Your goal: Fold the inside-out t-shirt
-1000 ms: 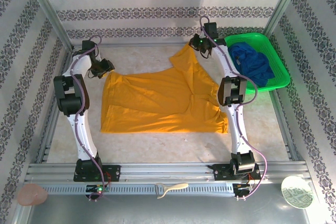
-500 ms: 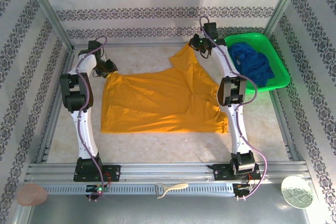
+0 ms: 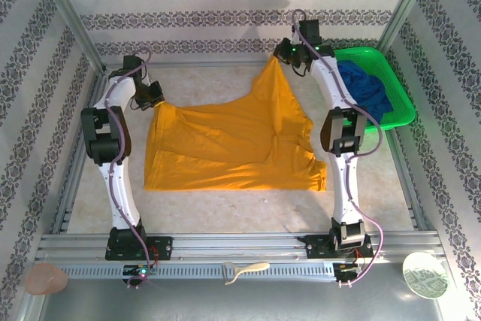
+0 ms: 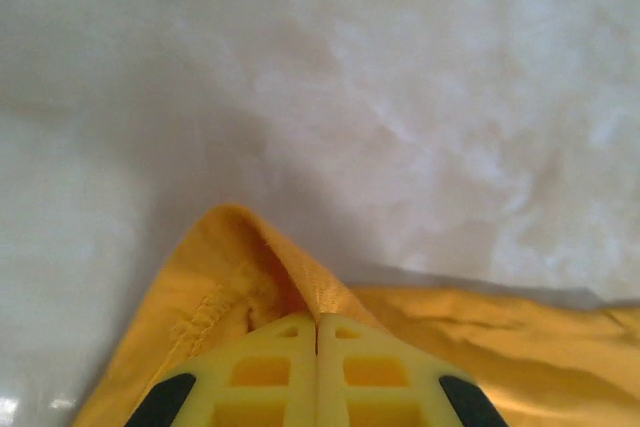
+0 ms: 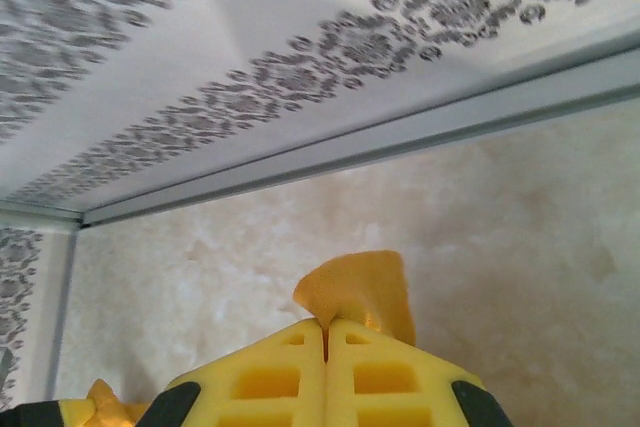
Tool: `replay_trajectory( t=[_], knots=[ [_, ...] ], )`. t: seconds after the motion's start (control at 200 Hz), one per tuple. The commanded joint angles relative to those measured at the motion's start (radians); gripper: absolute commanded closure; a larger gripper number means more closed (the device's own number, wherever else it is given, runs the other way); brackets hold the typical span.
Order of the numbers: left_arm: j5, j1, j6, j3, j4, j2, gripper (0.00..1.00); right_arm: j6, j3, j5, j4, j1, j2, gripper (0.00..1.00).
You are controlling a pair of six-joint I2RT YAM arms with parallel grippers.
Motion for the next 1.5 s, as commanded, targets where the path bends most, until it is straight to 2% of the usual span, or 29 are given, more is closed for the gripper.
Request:
replay_trajectory(
  t=[0.0,0.31,0.55,0.949,1.174,1.494],
  knots=[
    [0.043,-0.001,-0.019,-0.083,0.057,-0.123,1.0,-0.037,-0.131,-0.005,0.064,0.011,-0.176,1.0],
    [0.086,0.029,-0.101,-0.419,0.214,-0.342,1.0,-0.021,-0.721,0.044,0.236,0.02,-0.63,1.0],
    [0.09,0.091,-0.189,-0.629,0.296,-0.475,1.0,-0.009,-1.104,0.106,0.287,0.046,-0.953,1.0],
    [0.143,0.153,-0.314,-0.903,0.458,-0.578,1.0,0.053,-1.602,0.254,0.311,0.139,-1.324,1.0],
    [0.165,0.167,-0.34,-0.97,0.519,-0.61,1.0,0.071,-1.735,0.286,0.273,0.14,-1.46,1.0],
    [0.166,0.179,-0.352,-1.005,0.545,-0.688,1.0,0.026,-1.686,0.321,0.174,0.134,-1.549,1.0]
  ],
)
